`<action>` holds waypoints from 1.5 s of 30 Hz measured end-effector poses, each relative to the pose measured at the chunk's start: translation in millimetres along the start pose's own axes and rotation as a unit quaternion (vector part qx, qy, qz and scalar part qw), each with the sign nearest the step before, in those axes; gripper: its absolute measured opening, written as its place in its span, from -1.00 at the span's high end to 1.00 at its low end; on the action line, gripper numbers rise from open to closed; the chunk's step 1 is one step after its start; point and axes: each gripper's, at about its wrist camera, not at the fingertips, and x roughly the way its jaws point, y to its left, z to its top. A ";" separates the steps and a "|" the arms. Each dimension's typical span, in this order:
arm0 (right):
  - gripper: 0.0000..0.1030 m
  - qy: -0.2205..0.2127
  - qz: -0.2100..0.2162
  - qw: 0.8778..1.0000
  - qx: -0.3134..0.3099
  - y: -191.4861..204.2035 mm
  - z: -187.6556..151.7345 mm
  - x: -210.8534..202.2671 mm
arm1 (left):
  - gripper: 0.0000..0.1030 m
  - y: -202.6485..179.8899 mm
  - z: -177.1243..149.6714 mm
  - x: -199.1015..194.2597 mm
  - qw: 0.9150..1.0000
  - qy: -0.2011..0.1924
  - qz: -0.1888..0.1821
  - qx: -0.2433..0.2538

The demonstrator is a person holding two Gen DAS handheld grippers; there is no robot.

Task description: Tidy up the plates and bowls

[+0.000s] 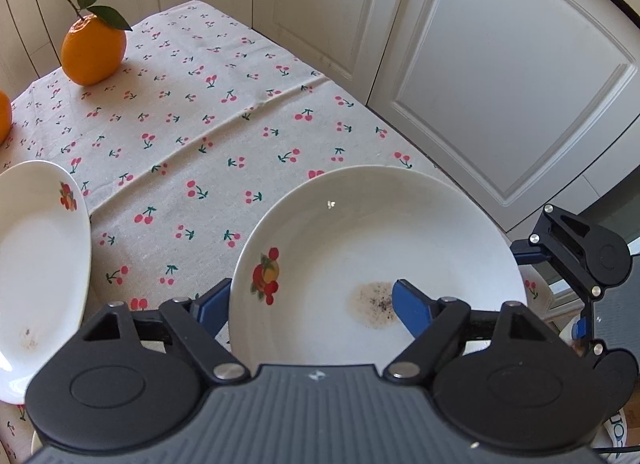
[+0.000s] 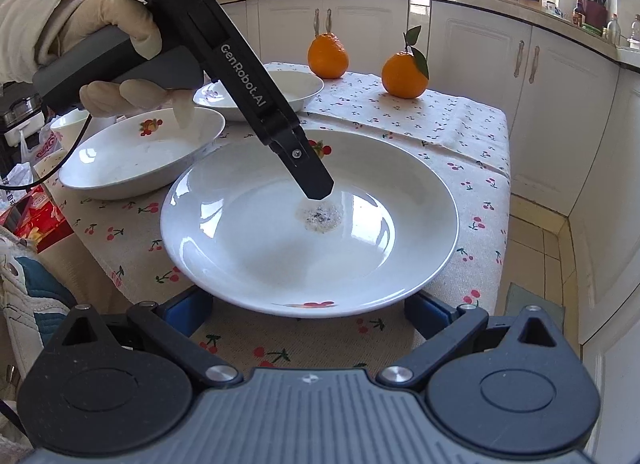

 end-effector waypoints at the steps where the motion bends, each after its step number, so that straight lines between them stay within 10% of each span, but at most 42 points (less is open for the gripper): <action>1: -1.00 0.000 -0.001 1.000 -0.003 0.4 0.2 -0.2 | -0.61 0.8 0.6 0.2 1.000 0.002 -0.002 0.001; 45: -1.00 0.010 -0.007 0.999 -0.047 -65.5 48.2 37.0 | -0.55 41.1 64.6 24.2 0.999 -0.040 0.009 -0.020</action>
